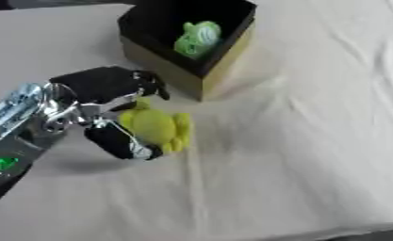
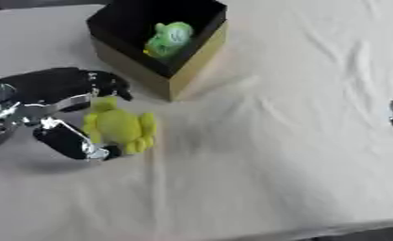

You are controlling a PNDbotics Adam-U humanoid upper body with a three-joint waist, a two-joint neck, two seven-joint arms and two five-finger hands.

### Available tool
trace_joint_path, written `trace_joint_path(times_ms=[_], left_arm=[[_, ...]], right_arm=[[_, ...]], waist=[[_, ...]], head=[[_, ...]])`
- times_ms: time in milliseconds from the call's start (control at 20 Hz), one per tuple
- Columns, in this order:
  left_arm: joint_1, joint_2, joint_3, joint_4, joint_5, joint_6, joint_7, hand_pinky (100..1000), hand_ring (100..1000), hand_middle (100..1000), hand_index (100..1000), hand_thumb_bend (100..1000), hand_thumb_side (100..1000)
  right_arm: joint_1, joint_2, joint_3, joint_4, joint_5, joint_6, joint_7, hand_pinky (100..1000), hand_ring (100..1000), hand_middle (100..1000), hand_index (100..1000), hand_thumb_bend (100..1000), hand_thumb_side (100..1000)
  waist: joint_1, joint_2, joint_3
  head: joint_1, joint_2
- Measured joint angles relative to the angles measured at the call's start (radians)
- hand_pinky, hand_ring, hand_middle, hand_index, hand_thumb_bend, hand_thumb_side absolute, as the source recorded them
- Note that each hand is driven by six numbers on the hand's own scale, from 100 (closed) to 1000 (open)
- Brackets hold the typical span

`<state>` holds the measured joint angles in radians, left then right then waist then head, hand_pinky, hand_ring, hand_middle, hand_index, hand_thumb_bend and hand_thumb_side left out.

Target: Pick up objects on the table and place them in the box.

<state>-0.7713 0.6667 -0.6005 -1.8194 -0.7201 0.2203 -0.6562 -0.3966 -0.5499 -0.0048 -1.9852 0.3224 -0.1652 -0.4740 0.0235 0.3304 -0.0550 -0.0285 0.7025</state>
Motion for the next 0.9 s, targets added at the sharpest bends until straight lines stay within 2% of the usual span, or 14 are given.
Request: trace_joint_path(times_ms=[100,350,650,800,900], left_arm=[[0.005,-0.006,-0.003,0.028,-0.008,-0.015,0.006,827,893,897,897,460,430],[0.009,-0.012,-0.008,0.088,-0.01,-0.052,0.026,816,882,874,876,356,399],[0.014,-0.025,-0.012,0.146,-0.009,-0.09,0.07,790,867,857,857,292,409],[0.015,-0.035,-0.012,0.18,-0.013,-0.102,0.098,756,839,821,818,217,412],[0.015,-0.043,-0.012,0.198,-0.021,-0.108,0.12,747,828,810,806,201,403]], right_arm=[[0.0,0.0,0.0,0.0,-0.001,-0.001,-0.001,842,701,680,795,100,1000],[-0.001,0.003,0.0,0.0,-0.003,-0.002,-0.003,843,701,679,795,100,1000],[-0.001,0.008,-0.001,0.0,-0.006,-0.003,-0.007,843,701,679,795,100,1000],[0.0,0.008,-0.001,0.0,-0.007,-0.002,-0.011,843,701,679,795,100,1000],[0.0,0.009,-0.001,0.0,-0.007,-0.002,-0.011,843,701,679,796,100,1000]], waist=[[0.0,0.003,-0.001],[0.0,0.009,-0.006],[0.0,0.009,-0.008],[0.0,0.01,-0.01],[-0.001,0.01,-0.011]], head=[[0.0,-0.002],[0.001,-0.009],[0.0,-0.01],[0.0,-0.01],[0.0,-0.01]])
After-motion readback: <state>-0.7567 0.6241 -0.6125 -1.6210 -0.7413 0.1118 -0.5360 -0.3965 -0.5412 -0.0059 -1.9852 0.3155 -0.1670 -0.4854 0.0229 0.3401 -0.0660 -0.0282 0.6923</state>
